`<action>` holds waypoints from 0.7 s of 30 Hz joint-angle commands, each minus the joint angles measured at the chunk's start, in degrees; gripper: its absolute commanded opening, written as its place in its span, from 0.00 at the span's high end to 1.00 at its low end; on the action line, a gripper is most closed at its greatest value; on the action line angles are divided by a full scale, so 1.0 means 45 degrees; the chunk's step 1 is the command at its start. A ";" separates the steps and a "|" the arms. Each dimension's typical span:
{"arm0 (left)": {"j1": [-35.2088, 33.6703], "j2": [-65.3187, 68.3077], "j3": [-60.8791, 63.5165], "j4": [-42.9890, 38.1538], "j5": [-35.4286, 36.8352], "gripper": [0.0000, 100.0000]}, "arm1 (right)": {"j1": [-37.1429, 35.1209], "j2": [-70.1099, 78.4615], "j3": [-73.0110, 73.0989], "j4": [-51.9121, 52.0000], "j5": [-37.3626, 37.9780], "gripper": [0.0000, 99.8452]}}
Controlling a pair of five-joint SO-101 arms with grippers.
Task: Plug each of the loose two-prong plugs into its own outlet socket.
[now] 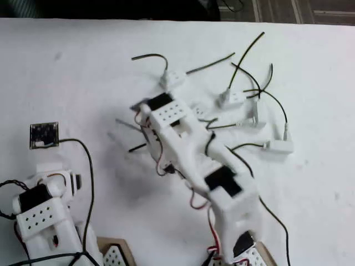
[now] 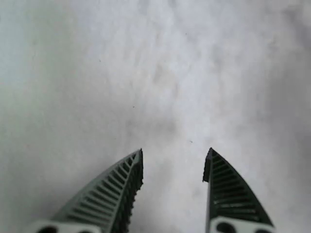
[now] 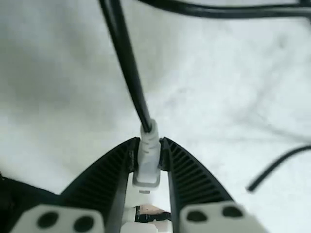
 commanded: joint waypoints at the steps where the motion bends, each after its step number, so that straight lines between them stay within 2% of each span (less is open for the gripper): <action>1: 0.0127 -0.0225 -0.0059 -0.0234 -0.0137 0.78 | 0.0342 -0.2979 0.0547 0.0283 0.0000 0.98; 8: 0.0635 -0.0225 -0.0059 -0.0254 -0.0117 0.78 | 0.0733 -0.7160 0.3653 -0.0772 -0.0098 0.98; 12: 0.1299 -0.0225 -0.0215 -0.0371 -0.0156 0.78 | 0.2139 -0.8977 0.5529 -0.1924 -0.0098 0.98; 18: 0.2921 -0.0147 -0.1172 -0.1074 -0.2403 0.79 | 0.4503 -1.0618 0.7385 -0.3292 -0.0098 0.98; 21: 0.3897 -0.0127 -0.1836 -0.1114 -0.2618 0.79 | 0.5206 -1.0969 0.8088 -0.3917 -0.0117 0.98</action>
